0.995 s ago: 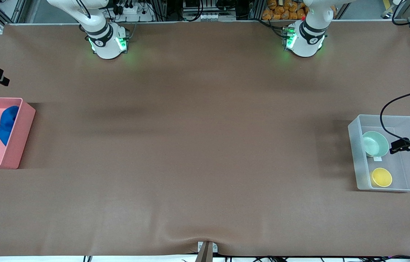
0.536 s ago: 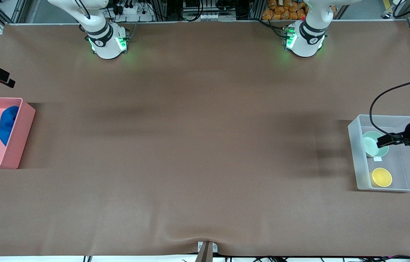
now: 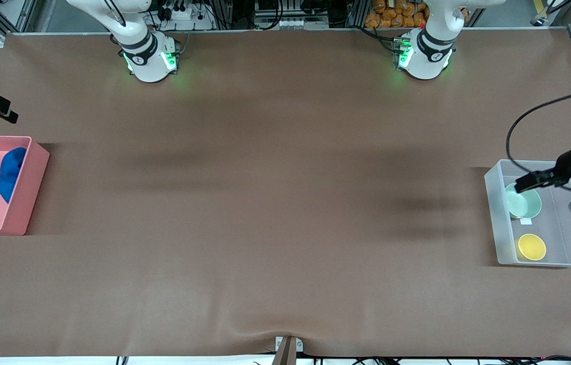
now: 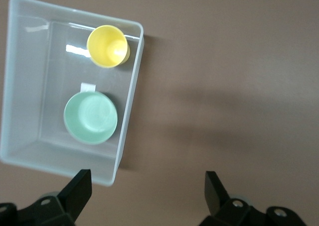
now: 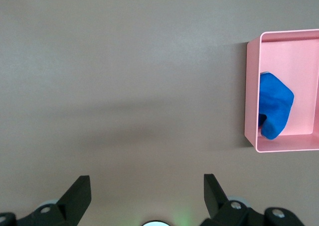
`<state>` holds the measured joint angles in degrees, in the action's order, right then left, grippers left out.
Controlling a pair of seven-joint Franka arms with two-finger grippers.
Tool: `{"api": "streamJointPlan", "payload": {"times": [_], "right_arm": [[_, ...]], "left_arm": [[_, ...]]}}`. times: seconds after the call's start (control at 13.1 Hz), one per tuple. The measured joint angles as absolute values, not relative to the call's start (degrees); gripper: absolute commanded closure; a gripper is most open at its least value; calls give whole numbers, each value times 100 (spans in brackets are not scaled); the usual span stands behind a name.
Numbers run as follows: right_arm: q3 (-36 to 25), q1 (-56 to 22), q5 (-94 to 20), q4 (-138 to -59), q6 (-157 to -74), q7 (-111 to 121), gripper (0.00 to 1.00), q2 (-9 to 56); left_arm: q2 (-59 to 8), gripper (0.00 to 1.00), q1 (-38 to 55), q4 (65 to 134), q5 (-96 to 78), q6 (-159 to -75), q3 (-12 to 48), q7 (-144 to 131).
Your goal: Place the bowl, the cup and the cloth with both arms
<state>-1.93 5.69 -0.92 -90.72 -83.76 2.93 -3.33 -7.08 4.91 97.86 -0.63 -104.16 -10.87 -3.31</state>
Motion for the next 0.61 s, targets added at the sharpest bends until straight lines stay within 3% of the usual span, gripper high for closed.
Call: {"api": "streamJointPlan", "payload": {"times": [0.31,0.61], "right_arm": [[-193,611,-94,-9057,-8379,293,0,-331],[-185,613,-95,-9005,-8385,293,0,-330]], "left_arm": [[177,0,493,9827,-63,-9482,-1076,-330],[56,0,521,9626,-63,-9517,-1056,-330]]}}
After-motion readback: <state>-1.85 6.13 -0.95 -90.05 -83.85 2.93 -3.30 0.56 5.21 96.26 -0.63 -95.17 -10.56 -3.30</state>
